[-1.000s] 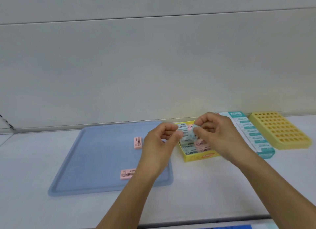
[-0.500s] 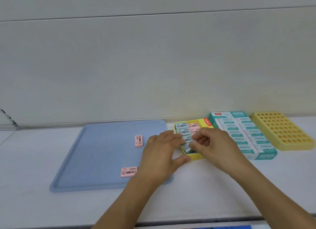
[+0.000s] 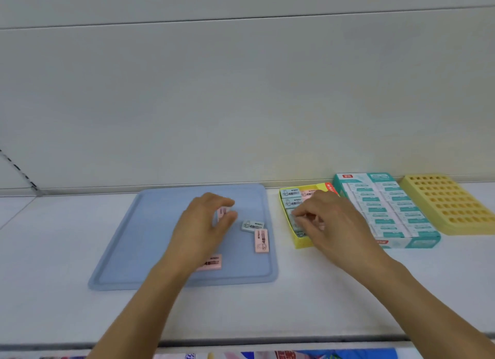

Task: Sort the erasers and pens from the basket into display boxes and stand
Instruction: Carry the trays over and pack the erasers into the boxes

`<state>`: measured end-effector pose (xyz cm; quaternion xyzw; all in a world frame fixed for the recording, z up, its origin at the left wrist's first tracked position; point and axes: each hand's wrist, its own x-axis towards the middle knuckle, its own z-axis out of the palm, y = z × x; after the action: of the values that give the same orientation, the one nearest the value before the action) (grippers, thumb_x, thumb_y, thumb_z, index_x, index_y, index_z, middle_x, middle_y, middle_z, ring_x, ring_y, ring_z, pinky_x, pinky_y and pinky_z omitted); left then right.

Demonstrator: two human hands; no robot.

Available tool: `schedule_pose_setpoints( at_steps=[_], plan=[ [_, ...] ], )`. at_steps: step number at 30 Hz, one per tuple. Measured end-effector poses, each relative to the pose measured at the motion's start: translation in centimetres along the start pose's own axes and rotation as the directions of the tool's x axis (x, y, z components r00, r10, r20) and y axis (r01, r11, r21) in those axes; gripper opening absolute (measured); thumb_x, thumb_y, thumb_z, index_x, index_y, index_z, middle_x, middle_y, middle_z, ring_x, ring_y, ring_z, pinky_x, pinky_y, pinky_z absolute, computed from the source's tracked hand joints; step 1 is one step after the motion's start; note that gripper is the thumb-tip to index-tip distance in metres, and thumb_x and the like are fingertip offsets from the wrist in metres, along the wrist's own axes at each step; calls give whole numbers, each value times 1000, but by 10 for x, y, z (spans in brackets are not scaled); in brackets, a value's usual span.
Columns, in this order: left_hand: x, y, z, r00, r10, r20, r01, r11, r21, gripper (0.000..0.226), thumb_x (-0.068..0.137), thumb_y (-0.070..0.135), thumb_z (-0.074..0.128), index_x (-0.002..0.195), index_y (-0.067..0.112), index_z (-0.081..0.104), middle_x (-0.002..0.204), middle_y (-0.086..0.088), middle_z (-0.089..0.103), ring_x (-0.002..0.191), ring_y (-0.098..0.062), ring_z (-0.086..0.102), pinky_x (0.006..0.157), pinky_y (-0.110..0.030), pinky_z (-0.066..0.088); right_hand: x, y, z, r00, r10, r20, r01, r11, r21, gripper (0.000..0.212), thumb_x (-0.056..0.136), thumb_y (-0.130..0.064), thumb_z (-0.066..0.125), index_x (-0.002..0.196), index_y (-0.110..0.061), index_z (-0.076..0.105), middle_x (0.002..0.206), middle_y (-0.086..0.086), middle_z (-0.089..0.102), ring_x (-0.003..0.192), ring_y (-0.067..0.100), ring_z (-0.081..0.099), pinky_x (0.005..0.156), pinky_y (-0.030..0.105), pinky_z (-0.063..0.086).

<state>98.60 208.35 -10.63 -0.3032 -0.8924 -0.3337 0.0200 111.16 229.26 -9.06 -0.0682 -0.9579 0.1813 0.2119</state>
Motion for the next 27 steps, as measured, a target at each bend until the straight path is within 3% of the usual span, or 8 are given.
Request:
schedule_pose_setpoints(
  at_steps=[4,10,14,16,18,22,25,27],
  plan=[
    [-14,-5,-2,988,17,156,-15,1000,-15,6,90,31,65,89,29,69,90,14,60,87,-3,56,81,-28,46,11,-21,17,979,-170,114,175,984,-35,19,95,-24,55,105,-25,70,96,-2,61,97,22,54,77,34,39],
    [1,1,15,979,68,193,-123,949,289,40,97,43,50,135,29,53,118,3,50,113,-17,46,93,-34,41,42,-40,40,961,-101,257,181,933,-311,27,100,-29,39,111,-20,62,114,4,52,114,26,43,88,36,31],
    [11,4,14,971,94,222,-159,940,301,25,92,41,57,112,27,62,106,4,52,105,-16,48,86,-33,43,44,-39,46,939,-83,335,185,941,-284,28,99,-33,42,112,-22,65,112,5,51,112,25,43,89,36,32],
    [12,-1,8,981,60,186,-103,966,235,13,88,36,64,97,26,61,94,9,55,95,-14,51,81,-30,43,44,-34,46,941,-117,318,185,964,-192,24,97,-32,47,111,-25,66,109,2,54,109,22,45,89,35,33],
    [12,0,3,993,-6,119,1,999,41,9,86,29,69,88,27,61,83,13,59,81,-7,54,74,-25,44,44,-32,43,966,-149,212,139,988,65,15,94,-26,56,101,-21,69,97,0,59,95,15,51,82,31,38],
    [8,27,4,999,-48,-21,41,962,-271,18,87,30,67,105,29,60,90,16,63,81,0,55,75,-18,44,38,-27,9,993,115,35,-116,848,517,9,86,-9,67,82,-17,69,74,-5,66,65,0,53,63,11,41],
    [3,41,18,981,192,35,-185,972,-147,33,94,42,55,125,31,55,120,18,59,111,-1,51,94,-25,41,28,1,-22,950,311,28,-256,725,639,12,86,-3,66,80,-14,68,74,4,68,65,8,57,63,17,46],
    [3,45,30,905,396,158,-397,917,-25,44,93,52,44,130,30,56,134,15,55,127,-4,44,103,-33,36,20,20,-34,929,360,90,-339,726,599,15,86,-2,67,79,-15,67,72,4,67,64,10,58,63,22,48]
  ],
)
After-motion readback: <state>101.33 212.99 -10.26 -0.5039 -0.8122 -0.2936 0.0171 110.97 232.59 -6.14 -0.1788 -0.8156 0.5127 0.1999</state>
